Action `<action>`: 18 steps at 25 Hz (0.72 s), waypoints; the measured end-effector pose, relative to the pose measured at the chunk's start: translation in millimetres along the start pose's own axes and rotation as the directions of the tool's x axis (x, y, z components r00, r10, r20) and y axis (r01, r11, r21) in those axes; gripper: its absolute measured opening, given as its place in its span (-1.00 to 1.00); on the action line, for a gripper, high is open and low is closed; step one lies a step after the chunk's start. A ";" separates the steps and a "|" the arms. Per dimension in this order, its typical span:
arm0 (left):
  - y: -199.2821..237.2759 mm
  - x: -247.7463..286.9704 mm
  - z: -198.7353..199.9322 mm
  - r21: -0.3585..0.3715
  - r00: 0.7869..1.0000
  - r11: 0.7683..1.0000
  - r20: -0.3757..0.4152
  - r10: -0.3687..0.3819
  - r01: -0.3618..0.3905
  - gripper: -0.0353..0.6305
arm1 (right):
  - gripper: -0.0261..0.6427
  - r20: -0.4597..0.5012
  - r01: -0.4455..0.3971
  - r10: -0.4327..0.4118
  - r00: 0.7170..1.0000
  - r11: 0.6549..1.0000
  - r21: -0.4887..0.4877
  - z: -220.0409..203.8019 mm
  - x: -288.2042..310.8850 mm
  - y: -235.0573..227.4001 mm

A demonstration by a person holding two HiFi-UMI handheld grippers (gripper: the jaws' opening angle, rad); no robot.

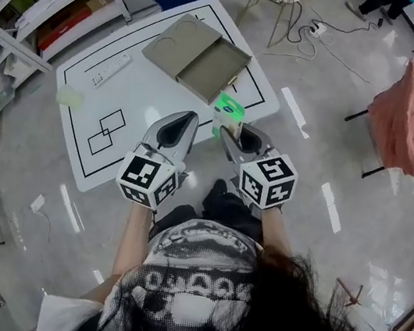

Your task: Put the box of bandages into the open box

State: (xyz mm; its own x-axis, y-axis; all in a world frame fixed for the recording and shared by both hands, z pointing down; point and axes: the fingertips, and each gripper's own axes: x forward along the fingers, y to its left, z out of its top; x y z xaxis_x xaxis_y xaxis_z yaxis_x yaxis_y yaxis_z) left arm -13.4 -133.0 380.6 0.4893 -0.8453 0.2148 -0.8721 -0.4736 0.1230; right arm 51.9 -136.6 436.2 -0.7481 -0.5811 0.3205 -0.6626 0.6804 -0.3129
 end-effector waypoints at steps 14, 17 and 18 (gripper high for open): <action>-1.6 38.6 -2.3 0.009 0.999 0.999 -0.028 0.044 -0.044 -0.89 | -0.65 -0.027 -0.060 0.060 0.998 0.998 0.030 0.2 17.9 -38.7; 1.5 38.7 -1.6 0.005 0.998 0.999 -0.028 0.052 -0.052 -0.89 | -0.65 -0.037 -0.068 0.069 0.997 0.997 0.036 -1.5 23.1 -38.5; 2.7 38.6 -1.7 0.004 0.998 0.999 -0.028 0.053 -0.053 -0.89 | -0.65 -0.040 -0.070 0.071 0.997 0.997 0.038 -2.1 25.1 -38.1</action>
State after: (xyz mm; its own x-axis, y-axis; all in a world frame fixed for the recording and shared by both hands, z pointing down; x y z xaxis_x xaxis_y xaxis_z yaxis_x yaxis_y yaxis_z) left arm 3.1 -166.5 390.9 0.4420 -0.8621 0.2478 -0.8969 -0.4289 0.1076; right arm 58.5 -176.2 458.1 -0.7914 -0.5125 0.3332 -0.6097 0.7017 -0.3688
